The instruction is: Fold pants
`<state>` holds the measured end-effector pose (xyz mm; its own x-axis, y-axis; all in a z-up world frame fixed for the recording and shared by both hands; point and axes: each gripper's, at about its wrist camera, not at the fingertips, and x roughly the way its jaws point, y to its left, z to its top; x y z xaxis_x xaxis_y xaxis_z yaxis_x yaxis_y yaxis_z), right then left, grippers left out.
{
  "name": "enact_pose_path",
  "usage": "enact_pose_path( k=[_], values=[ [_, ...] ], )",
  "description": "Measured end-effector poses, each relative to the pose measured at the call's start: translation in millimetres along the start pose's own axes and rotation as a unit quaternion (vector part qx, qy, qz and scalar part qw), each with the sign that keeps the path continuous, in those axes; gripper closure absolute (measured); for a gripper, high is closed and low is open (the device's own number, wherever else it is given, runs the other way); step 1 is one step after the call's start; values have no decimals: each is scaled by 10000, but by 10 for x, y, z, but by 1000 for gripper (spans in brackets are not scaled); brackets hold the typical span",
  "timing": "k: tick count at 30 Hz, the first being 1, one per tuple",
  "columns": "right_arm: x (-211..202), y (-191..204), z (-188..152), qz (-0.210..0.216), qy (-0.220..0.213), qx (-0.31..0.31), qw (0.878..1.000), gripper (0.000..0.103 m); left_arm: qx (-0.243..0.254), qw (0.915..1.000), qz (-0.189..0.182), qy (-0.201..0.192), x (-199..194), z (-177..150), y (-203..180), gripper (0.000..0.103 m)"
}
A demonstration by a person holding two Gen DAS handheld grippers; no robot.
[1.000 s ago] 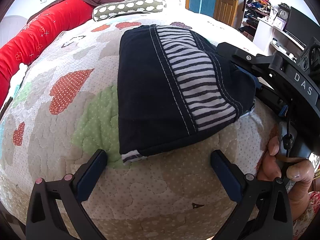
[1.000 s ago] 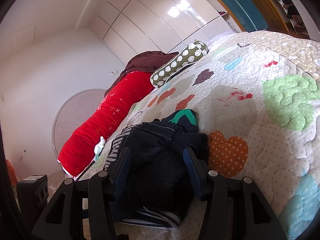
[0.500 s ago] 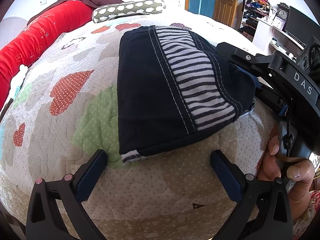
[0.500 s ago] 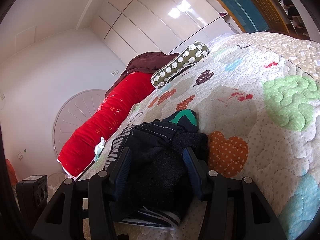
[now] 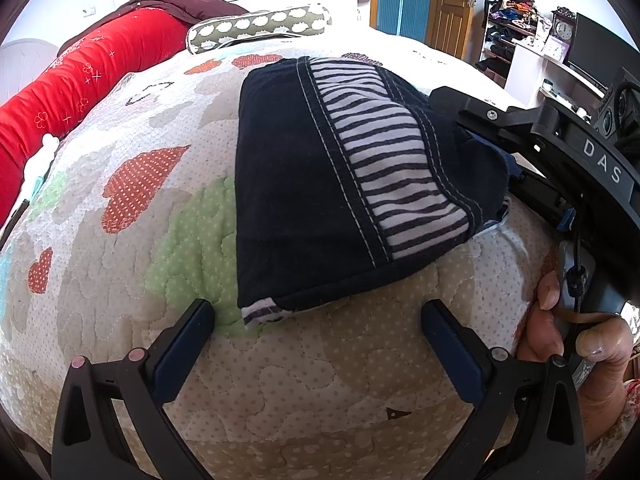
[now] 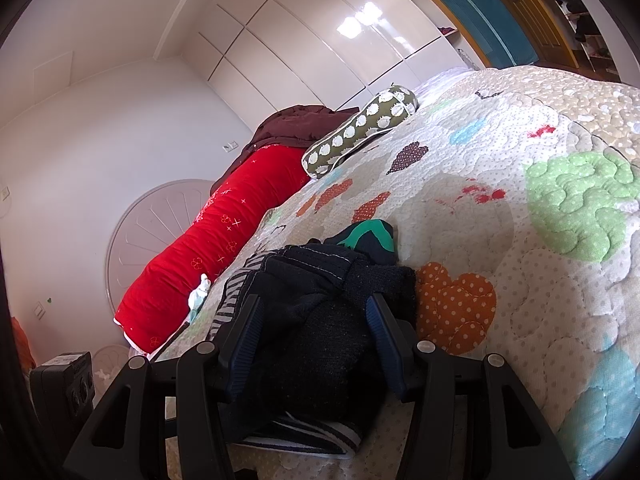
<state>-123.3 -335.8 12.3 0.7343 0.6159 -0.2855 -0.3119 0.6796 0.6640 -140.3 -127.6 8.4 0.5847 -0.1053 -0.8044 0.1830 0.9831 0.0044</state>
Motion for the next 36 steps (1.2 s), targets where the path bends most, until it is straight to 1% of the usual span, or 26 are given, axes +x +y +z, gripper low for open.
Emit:
enact_pose_path(
  k=[25,31,36],
  values=[
    [0,-28,5,4,10,-16,10000,47,-18,10000,-29,34,11,5,7,0],
    [26,-47,36,-68,30,-60,10000,47,-31,10000,-56,19,13,6,24,0],
    [34,-45,62,-209,72,-121,9997,47,35,9996,-179,215,-11,48,61,0]
  ],
)
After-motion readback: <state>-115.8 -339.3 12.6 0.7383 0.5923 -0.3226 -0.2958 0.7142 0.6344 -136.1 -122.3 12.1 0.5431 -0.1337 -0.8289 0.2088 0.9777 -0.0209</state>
